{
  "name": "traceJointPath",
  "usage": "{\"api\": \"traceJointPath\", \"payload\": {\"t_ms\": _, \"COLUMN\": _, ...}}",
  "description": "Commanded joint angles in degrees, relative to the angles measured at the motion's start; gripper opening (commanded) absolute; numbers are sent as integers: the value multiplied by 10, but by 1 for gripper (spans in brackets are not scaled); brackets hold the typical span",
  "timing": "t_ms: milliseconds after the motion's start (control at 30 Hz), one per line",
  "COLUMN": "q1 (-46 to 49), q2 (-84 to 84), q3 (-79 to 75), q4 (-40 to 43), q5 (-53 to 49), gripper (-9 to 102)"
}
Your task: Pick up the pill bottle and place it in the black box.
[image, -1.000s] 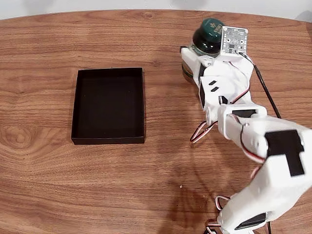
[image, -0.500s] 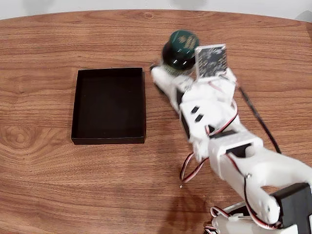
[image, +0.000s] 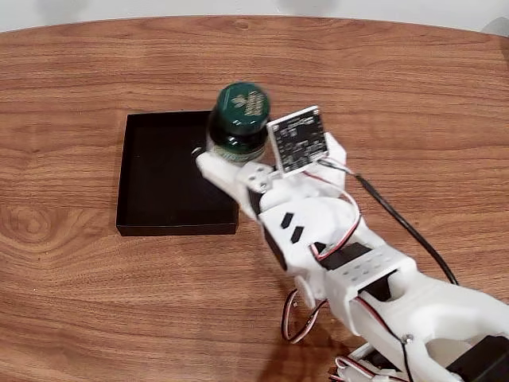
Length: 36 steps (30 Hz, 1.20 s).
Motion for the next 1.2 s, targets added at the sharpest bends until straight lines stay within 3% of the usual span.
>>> {"api": "traceJointPath", "payload": {"t_ms": 0, "q1": -26, "q2": 37, "q3": -19, "q4": 1, "q5": 5, "gripper": 23}}
{"api": "traceJointPath", "payload": {"t_ms": 333, "q1": -54, "q2": -10, "q3": -52, "q4": -10, "q5": 4, "gripper": 23}}
{"api": "traceJointPath", "payload": {"t_ms": 667, "q1": -64, "q2": -158, "q3": -114, "q4": -94, "q5": 28, "gripper": 23}}
{"api": "traceJointPath", "payload": {"t_ms": 1167, "q1": -62, "q2": -307, "q3": -228, "q4": -137, "q5": 29, "gripper": 23}}
